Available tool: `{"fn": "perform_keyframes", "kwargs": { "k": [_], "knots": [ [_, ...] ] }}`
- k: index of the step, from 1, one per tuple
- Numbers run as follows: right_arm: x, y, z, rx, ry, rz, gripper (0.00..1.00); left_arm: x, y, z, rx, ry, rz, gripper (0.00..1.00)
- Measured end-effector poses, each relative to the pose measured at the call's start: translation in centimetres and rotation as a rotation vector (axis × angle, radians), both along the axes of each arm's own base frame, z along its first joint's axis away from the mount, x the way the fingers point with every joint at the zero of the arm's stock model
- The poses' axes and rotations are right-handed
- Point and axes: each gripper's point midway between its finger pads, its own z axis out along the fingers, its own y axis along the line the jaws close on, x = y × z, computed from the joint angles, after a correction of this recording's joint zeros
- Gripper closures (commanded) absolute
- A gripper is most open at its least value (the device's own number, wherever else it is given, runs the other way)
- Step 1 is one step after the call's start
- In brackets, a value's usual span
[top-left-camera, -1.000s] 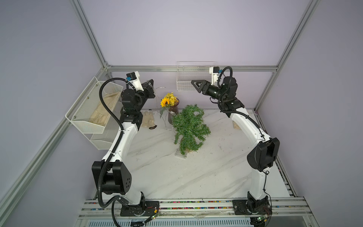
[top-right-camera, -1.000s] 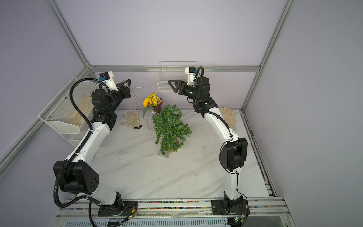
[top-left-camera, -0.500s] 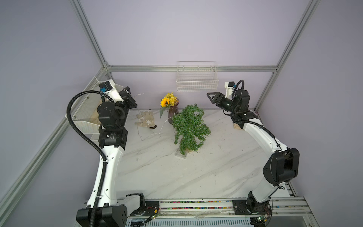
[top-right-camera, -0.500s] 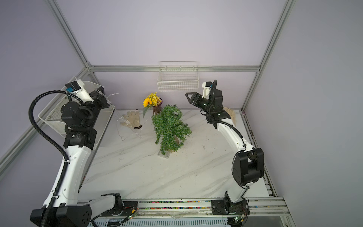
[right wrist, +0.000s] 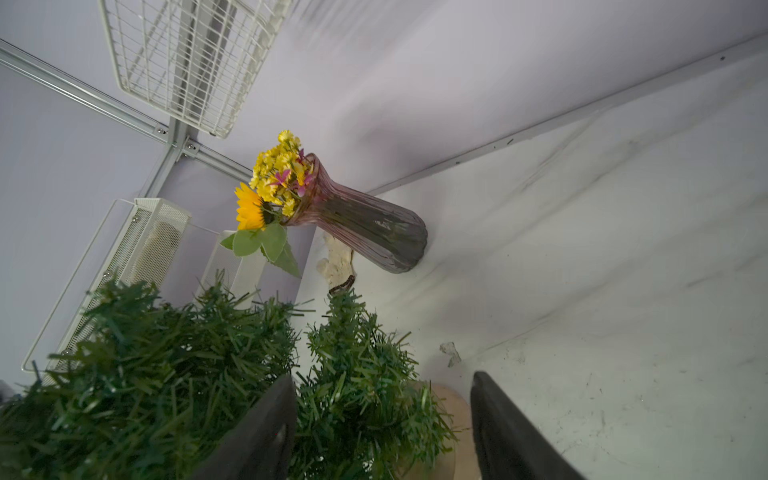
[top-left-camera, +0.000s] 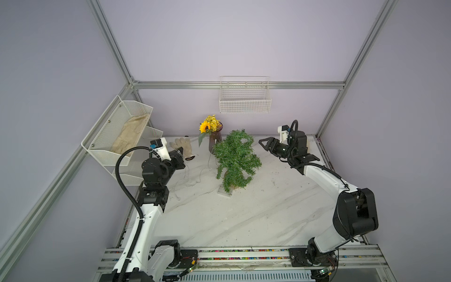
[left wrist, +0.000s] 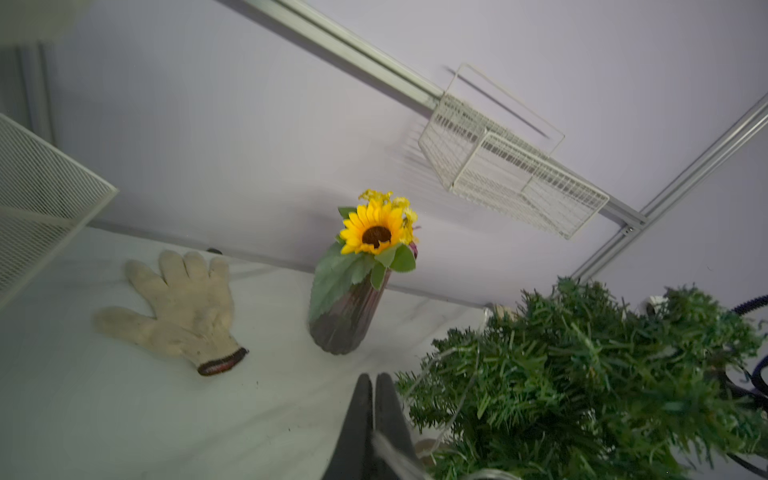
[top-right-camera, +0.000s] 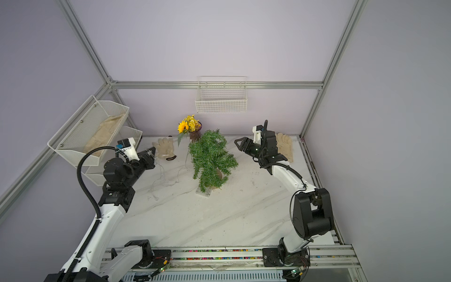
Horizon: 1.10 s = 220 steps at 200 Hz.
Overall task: Remove string lights from the small christmas tree
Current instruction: Place the light string at the center of the board.
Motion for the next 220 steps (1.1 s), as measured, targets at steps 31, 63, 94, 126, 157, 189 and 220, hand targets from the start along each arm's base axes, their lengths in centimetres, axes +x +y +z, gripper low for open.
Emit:
{"fn": "perform_keyframes", "kwargs": {
  "k": [31,63,94,126,157,189,220],
  "knots": [
    [-0.5,0.3,-2.0,-0.002,0.042,0.029,0.36,0.5,-4.1,-4.4,-0.010,0.050,-0.132,0.93],
    [-1.5,0.4,-4.5,-0.010,0.093,0.049,0.37,2.0,-7.2,-6.3,-0.006,0.051,-0.202,0.90],
    [-1.8,0.6,-6.0,-0.013,0.125,0.064,0.38,3.5,-10.2,-8.9,0.004,0.060,-0.265,0.87],
    [-1.8,0.6,-6.0,-0.013,0.122,0.070,0.38,4.5,-11.9,-11.9,0.007,0.097,-0.298,0.85],
    [-1.3,0.8,-5.8,-0.009,0.118,0.077,0.39,4.9,-13.0,-12.6,0.007,0.083,-0.320,0.82],
    [-1.1,0.8,-6.0,-0.012,0.120,0.080,0.40,5.0,-13.7,-12.2,0.001,0.045,-0.339,0.76],
    [-1.1,0.8,-6.1,-0.020,0.113,0.084,0.40,5.1,-13.8,-11.0,-0.001,-0.007,-0.342,0.68]
  ]
}}
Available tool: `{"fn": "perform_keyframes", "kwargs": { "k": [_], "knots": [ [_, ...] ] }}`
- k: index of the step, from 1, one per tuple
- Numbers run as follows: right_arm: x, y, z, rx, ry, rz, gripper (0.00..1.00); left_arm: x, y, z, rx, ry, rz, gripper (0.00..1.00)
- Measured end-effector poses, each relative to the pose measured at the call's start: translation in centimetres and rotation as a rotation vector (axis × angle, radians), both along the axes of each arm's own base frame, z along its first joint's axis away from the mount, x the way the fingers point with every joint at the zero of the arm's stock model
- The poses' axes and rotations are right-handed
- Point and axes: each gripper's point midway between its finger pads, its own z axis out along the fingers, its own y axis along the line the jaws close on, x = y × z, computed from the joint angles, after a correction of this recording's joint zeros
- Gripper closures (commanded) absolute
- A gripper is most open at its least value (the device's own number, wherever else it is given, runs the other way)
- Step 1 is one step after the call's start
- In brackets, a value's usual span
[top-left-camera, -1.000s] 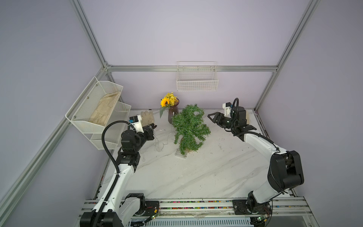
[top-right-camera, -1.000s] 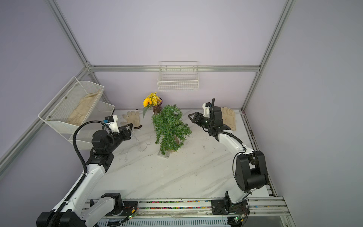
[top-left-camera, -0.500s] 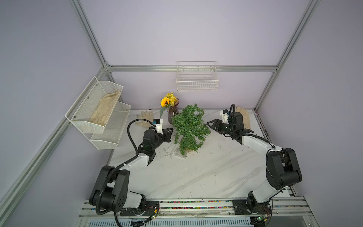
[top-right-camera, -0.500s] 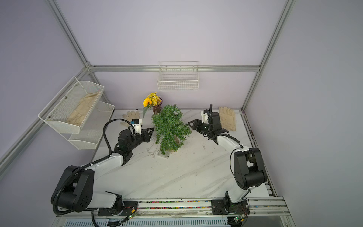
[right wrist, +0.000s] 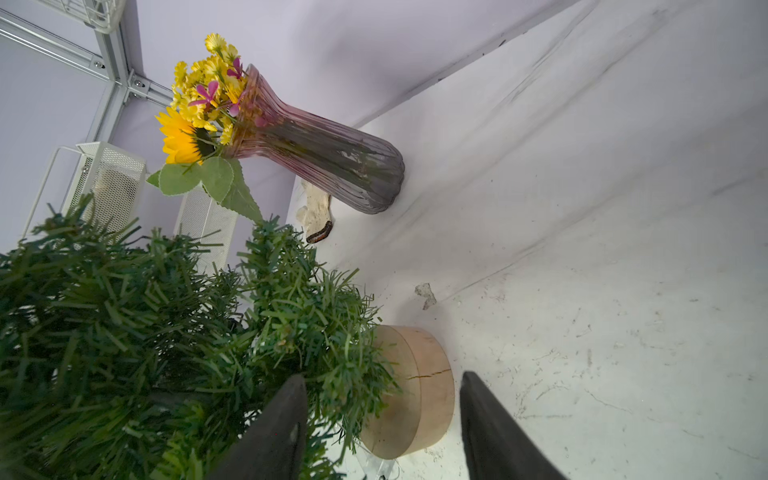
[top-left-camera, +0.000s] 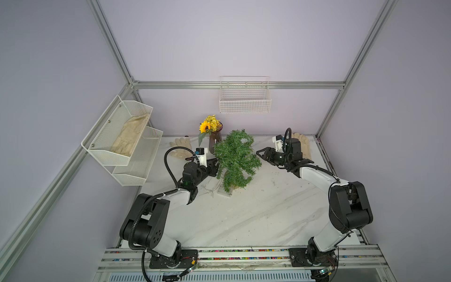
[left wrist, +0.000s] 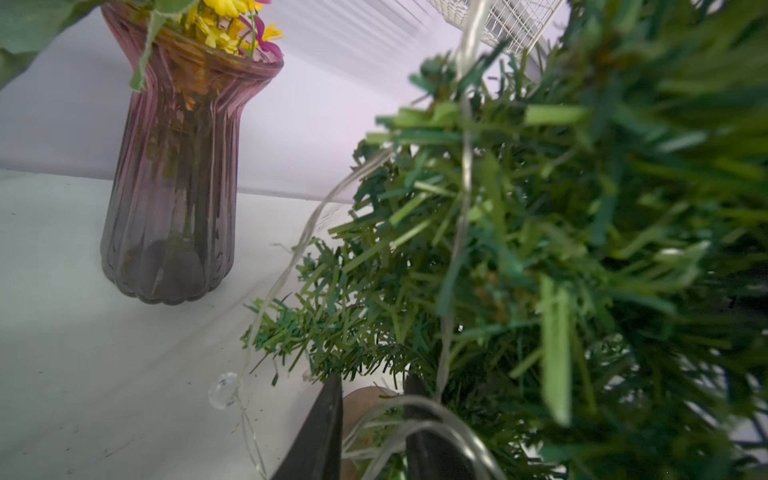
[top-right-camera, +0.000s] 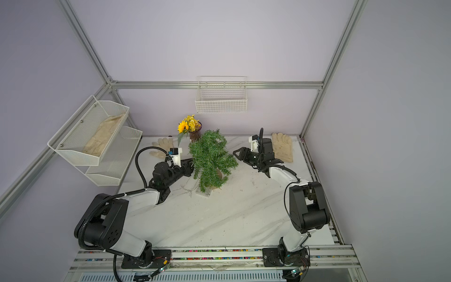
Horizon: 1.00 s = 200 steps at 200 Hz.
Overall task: Remove string lights from the small christmas tree
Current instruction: Place the light string at the center of the board.
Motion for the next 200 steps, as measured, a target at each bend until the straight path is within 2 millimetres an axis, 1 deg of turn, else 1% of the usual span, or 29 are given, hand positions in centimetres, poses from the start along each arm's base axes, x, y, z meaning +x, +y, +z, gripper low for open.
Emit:
{"fn": "perform_keyframes", "kwargs": {
  "k": [17,60,78,106,138,167,186,200],
  "knots": [
    [0.0,0.0,0.0,-0.002,-0.001,0.001,0.40,-0.1,0.0,0.4,-0.003,-0.019,-0.004,0.64],
    [0.1,-0.1,-0.3,-0.004,0.002,0.001,0.40,-1.8,0.4,0.2,0.003,-0.032,-0.004,0.61],
    [0.1,-0.1,-0.6,-0.005,0.009,0.002,0.40,-1.9,0.5,0.4,0.004,-0.044,-0.004,0.59],
    [0.1,0.0,-1.0,-0.004,0.019,0.007,0.40,-1.8,0.4,0.6,0.002,-0.052,-0.005,0.59],
    [0.1,0.0,-1.1,-0.004,0.020,0.007,0.41,-1.4,0.4,-0.8,0.010,-0.025,-0.001,0.62],
    [0.2,0.0,-1.1,-0.007,0.017,0.008,0.45,-1.1,0.4,-2.4,0.022,0.013,0.005,0.76],
    [0.2,0.0,-1.1,-0.006,0.018,0.008,0.46,-1.0,0.5,-2.7,0.031,0.018,0.009,0.76],
    [0.2,0.0,-1.1,-0.007,0.017,0.008,0.46,-1.0,0.4,-2.7,0.032,0.015,0.009,0.68]
  ]
}}
